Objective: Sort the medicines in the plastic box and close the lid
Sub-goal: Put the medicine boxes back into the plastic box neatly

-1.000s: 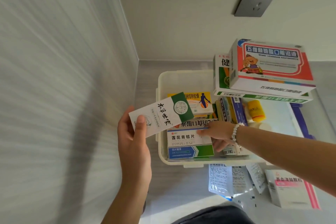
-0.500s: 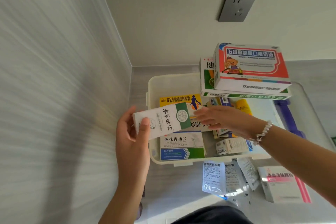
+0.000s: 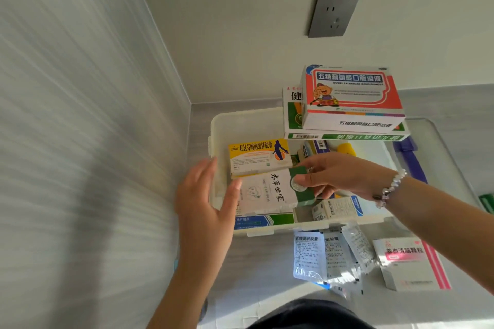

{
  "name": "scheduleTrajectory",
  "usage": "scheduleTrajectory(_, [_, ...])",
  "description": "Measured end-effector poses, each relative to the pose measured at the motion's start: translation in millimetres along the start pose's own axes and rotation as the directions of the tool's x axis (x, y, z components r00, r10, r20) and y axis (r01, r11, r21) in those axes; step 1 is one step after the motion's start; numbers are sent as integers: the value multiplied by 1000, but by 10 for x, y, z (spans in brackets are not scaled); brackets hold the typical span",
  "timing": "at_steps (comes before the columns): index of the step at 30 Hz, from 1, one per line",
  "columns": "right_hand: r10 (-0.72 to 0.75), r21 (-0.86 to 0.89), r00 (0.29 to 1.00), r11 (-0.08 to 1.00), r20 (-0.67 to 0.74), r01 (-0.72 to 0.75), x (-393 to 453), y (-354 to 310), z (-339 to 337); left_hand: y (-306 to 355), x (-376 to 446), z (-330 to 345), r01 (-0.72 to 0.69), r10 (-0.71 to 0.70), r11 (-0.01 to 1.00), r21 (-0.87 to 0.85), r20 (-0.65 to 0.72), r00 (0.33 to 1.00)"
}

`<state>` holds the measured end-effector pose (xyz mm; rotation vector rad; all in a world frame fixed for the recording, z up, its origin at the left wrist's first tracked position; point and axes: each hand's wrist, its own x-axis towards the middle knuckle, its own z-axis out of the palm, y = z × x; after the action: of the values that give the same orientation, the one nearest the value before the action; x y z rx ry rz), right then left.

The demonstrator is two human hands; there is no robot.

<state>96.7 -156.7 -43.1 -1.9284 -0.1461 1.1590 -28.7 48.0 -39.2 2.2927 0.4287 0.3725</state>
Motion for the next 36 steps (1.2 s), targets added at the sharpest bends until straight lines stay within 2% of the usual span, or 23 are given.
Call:
scheduleTrajectory(2, [99, -121, 995, 988, -15, -100, 149, 49, 25, -112, 60, 7, 52, -52, 999, 11, -8, 999])
scheduleTrajectory(4, [162, -189, 987, 969, 1, -159, 312, 90, 112, -194, 84, 49, 218, -211, 968, -125, 69, 975])
scheduleTrajectory(6, [204, -217, 979, 956, 17, -195, 463, 117, 219, -245, 72, 104, 377, -341, 884, -277, 171, 924])
scheduleTrajectory(10, [236, -206, 970, 954, 64, -219, 676, 155, 375, -322, 12, 198, 458, -330, 721, -520, 323, 887])
scheduleTrajectory(15, [219, -269, 974, 944, 67, -193, 770, 209, 439, -356, 28, 229, 472, -335, 649, -596, 334, 881])
scheduleTrajectory(20, [206, -340, 972, 927, 108, -159, 706, 164, 397, -381, 40, 251, 459, -323, 668, -585, 327, 888])
scheduleTrajectory(23, [114, -439, 991, 896, 75, -70, 604, 70, 357, -347, 24, 244, 452, -347, 702, -550, 290, 892])
scheduleTrajectory(26, [-26, -367, 1000, 930, -10, 20, 418, 4, 285, -269, 6, 229, 351, -342, 867, -353, 91, 935])
scheduleTrajectory(28, [-104, -241, 993, 967, -63, 86, 251, 1, 241, -179, 13, 209, 223, -239, 954, -202, -57, 969])
scheduleTrajectory(30, [-182, -164, 974, 974, -137, 159, 69, 15, 214, -58, 33, 199, 115, -133, 984, -138, -125, 983])
scheduleTrajectory(32, [-262, -127, 939, 963, -223, 239, -116, 22, 194, 63, 49, 221, 26, -46, 987, -158, -122, 991])
scheduleTrajectory(34, [-325, -77, 897, 945, -299, 317, -284, 35, 168, 179, 66, 267, -11, 1, 979, -203, -46, 999])
scheduleTrajectory(36, [-358, -37, 853, 927, -379, 373, -413, 63, 130, 287, 100, 325, 60, -41, 952, -301, 69, 997])
